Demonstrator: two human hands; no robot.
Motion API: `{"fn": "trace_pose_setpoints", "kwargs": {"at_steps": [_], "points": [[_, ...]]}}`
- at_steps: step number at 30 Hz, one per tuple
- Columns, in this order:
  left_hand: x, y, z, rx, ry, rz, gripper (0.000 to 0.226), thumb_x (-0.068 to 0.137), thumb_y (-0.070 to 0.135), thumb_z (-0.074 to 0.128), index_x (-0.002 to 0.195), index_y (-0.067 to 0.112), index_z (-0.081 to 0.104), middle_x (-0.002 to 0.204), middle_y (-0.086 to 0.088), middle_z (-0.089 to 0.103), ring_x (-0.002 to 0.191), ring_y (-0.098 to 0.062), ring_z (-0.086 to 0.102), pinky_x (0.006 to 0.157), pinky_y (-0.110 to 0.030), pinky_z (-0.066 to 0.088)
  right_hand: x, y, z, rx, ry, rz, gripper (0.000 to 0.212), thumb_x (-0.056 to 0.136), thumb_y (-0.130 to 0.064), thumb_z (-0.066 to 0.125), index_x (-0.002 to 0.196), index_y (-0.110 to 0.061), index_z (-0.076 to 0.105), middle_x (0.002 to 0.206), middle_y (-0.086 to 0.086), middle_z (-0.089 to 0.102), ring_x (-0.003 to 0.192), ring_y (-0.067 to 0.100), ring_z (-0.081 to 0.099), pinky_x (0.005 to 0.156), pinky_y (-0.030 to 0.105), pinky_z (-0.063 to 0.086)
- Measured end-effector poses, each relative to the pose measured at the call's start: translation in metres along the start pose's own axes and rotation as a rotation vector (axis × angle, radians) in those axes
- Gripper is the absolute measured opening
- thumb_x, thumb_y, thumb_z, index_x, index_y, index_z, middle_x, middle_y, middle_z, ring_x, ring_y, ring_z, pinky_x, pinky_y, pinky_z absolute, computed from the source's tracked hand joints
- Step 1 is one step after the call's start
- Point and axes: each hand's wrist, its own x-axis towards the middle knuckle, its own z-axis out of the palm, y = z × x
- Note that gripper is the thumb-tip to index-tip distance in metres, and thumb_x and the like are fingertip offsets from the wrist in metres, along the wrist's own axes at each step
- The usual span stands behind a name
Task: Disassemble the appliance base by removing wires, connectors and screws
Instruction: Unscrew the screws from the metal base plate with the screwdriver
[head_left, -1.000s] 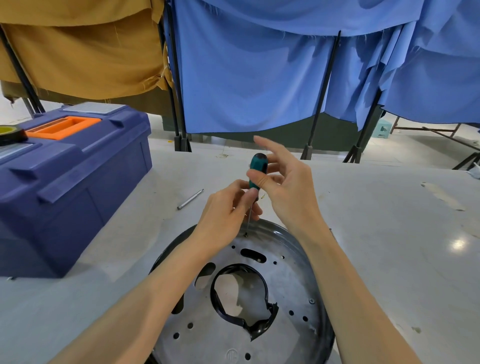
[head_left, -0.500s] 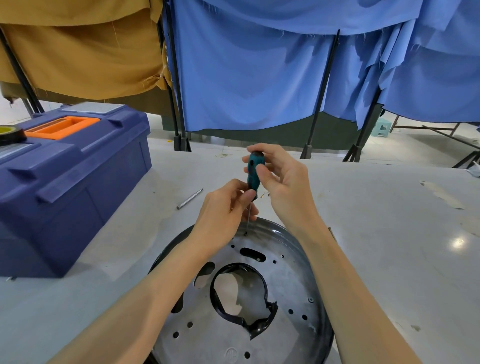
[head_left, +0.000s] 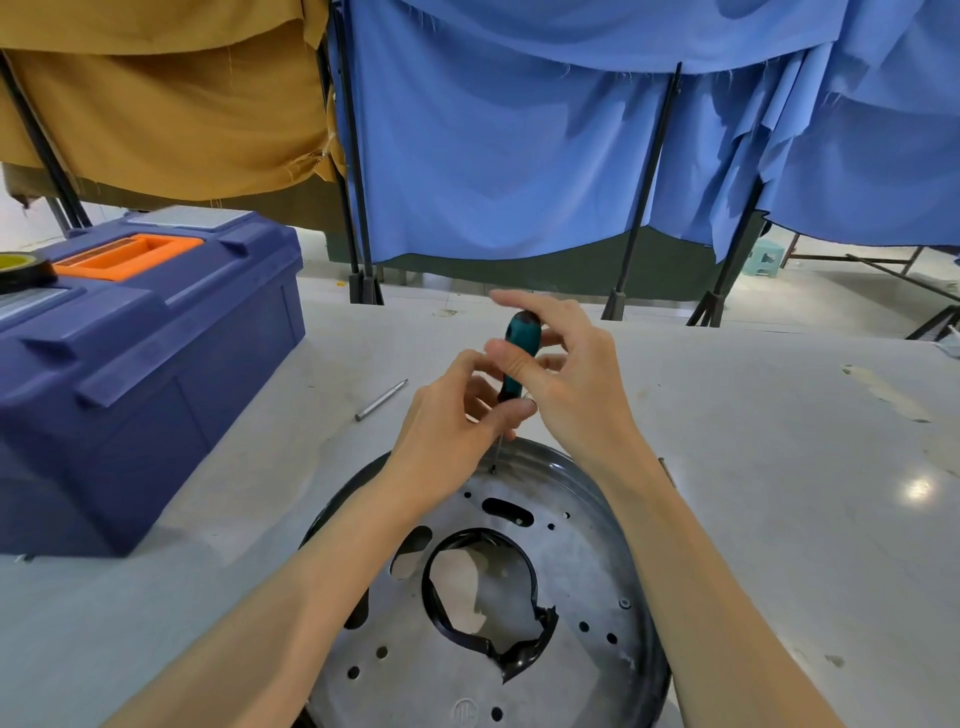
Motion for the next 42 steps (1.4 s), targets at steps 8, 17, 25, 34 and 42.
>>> {"fn": "trace_pose_setpoints", "kwargs": {"at_steps": [8,17,25,34,42], "points": [[0.002,-0.0043,-0.0009,-0.02,0.027,-0.013,0.012,0.09,0.025,0.064,0.095,0.02,0.055,0.075,0.002,0.071,0.069,-0.012,0.07,0.072,-0.035,0.06,0.0,0.0001,-0.0012,0.074,0.006,-0.004,0.026,0.089,-0.013,0.067,0.111,-0.027,0.063,0.11,-0.003,0.062,0.097,0.008,0.06,0.081,0.019,0.054],[0.0015,-0.0068,-0.0005,-0.017,0.01,0.001,0.002,0.093,0.023,0.06,0.093,0.022,0.058,0.075,0.003,0.07,0.071,-0.011,0.069,0.073,-0.038,0.06,-0.0006,-0.0021,-0.0027,0.155,-0.01,0.019,0.025,0.092,-0.006,0.061,0.114,-0.018,0.063,0.105,0.0,0.066,0.095,0.013,0.065,0.082,0.022,0.056],[0.001,-0.0046,0.0001,0.0,-0.047,0.011,0.01,0.099,0.017,0.05,0.103,0.017,0.058,0.078,0.004,0.072,0.076,-0.008,0.07,0.08,-0.037,0.058,0.0014,-0.0017,-0.0045,0.194,0.022,0.048,0.032,0.091,0.003,0.058,0.118,-0.014,0.061,0.101,0.002,0.069,0.093,0.013,0.067,0.08,0.022,0.056],[0.0006,-0.0047,-0.0004,-0.03,-0.036,0.003,0.011,0.099,0.022,0.049,0.101,0.023,0.06,0.077,0.003,0.071,0.077,-0.01,0.07,0.076,-0.039,0.06,0.0015,-0.0021,-0.0051,0.155,0.044,0.042,0.036,0.09,-0.003,0.062,0.122,-0.02,0.06,0.101,-0.001,0.067,0.091,0.012,0.066,0.081,0.021,0.056],[0.0006,-0.0043,-0.0005,0.019,0.007,-0.011,0.013,0.089,0.032,0.064,0.094,0.026,0.055,0.077,0.004,0.071,0.073,-0.01,0.07,0.076,-0.035,0.058,0.0002,-0.0017,-0.003,0.061,0.036,0.01,0.035,0.087,-0.017,0.07,0.117,-0.033,0.062,0.108,-0.003,0.059,0.093,0.006,0.058,0.076,0.014,0.052]]}}
